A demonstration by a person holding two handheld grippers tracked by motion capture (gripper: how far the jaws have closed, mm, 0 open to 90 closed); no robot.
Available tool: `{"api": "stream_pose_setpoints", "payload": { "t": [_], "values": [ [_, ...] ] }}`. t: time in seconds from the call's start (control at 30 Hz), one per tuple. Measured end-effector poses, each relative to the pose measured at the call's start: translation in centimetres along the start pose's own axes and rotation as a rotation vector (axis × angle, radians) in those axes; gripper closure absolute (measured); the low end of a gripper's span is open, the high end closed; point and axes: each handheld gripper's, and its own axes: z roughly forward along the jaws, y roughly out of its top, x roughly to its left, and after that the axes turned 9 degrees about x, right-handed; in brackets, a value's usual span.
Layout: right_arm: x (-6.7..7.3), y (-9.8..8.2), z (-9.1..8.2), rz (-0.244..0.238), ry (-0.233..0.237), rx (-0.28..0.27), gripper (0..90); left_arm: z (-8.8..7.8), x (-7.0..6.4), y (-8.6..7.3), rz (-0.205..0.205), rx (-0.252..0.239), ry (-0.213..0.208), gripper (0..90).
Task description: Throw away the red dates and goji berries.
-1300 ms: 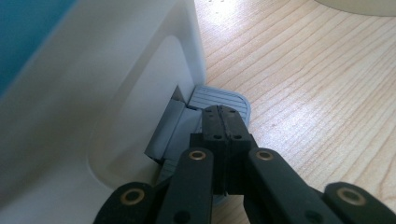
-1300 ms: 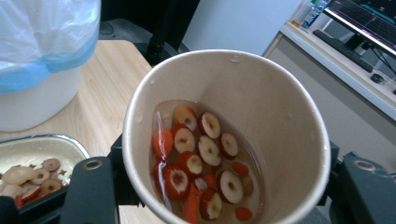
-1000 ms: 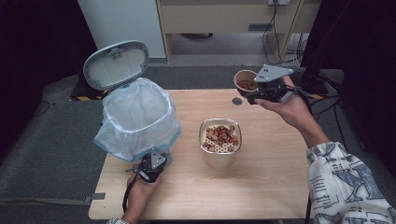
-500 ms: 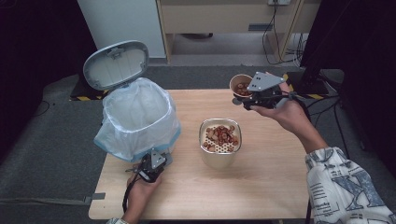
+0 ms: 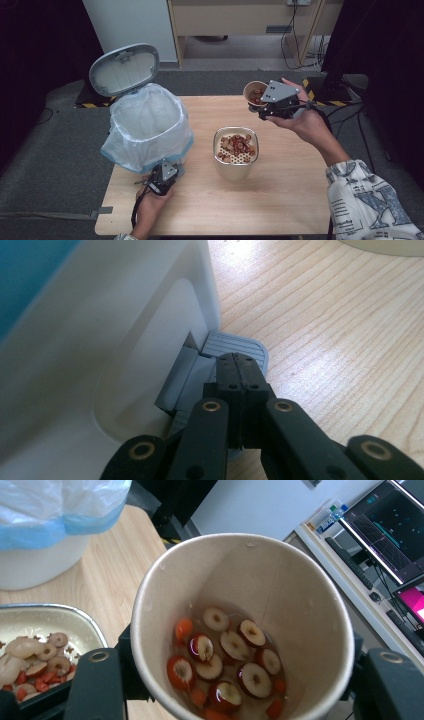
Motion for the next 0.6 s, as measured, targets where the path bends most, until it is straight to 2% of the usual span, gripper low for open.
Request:
{"api": "stream_pose_setpoints", "payload": {
  "t": [0.13,0.37,0.6],
  "values": [
    [0.0,-0.1,0.0,0.008,-0.002,0.003,34.8,0.0,0.0,0.0,0.000,0.000,0.000,89.4],
    [0.5,0.5,0.1,-0.017,-0.001,0.000,34.7,0.0,0.0,0.0,0.001,0.000,0.000,89.3],
    [1.1,0.6,0.2,-0.080,-0.035,0.027,34.8,0.0,0.0,0.0,0.001,0.001,0.000,89.3]
  ]
}}
